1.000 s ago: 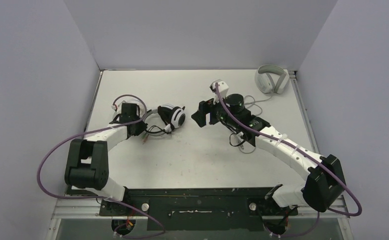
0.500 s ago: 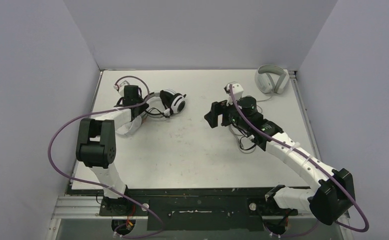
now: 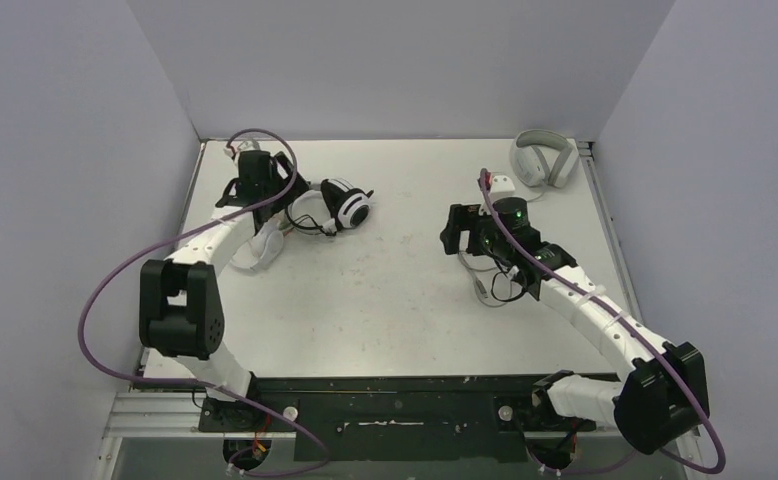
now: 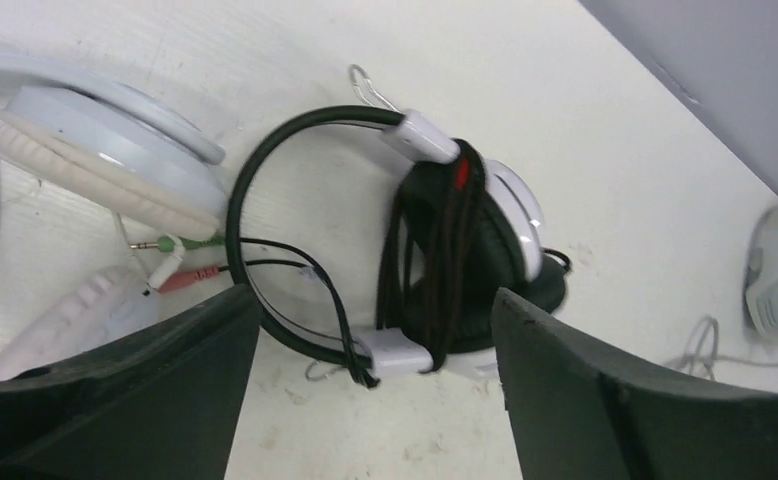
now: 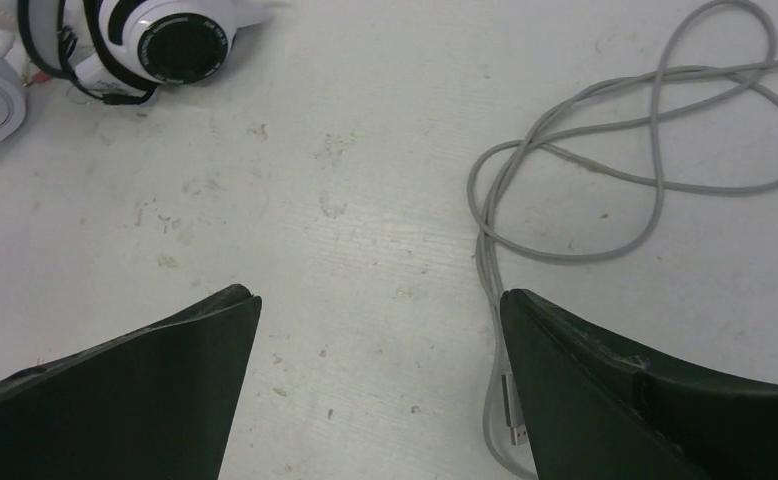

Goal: Wrap the headphones
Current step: Reset both arms

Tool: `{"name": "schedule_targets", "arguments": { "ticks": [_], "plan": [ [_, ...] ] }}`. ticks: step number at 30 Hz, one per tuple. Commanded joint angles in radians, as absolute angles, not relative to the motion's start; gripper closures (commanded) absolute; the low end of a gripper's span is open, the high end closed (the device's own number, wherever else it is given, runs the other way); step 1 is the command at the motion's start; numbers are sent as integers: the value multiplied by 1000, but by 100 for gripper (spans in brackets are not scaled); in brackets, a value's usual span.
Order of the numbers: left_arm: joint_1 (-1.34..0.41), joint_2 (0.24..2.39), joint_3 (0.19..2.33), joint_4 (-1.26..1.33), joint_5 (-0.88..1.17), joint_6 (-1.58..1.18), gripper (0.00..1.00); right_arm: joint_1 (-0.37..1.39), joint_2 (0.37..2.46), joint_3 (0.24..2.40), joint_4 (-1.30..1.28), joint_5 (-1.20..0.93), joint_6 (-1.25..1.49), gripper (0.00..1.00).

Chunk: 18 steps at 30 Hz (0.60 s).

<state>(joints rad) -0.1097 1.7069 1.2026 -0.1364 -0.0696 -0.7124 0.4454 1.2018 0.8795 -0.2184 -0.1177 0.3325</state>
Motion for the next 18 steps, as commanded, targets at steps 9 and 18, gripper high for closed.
{"name": "schedule_targets", "arguments": {
  "ticks": [9,18],
  "plan": [
    [-377,1239,950,-112,-181,-530,3,439,969,731,-133,174,275,0],
    [-473,873,490,264,-150,-533,3,441,867,633,-72,193,268,0]
  ]
}}
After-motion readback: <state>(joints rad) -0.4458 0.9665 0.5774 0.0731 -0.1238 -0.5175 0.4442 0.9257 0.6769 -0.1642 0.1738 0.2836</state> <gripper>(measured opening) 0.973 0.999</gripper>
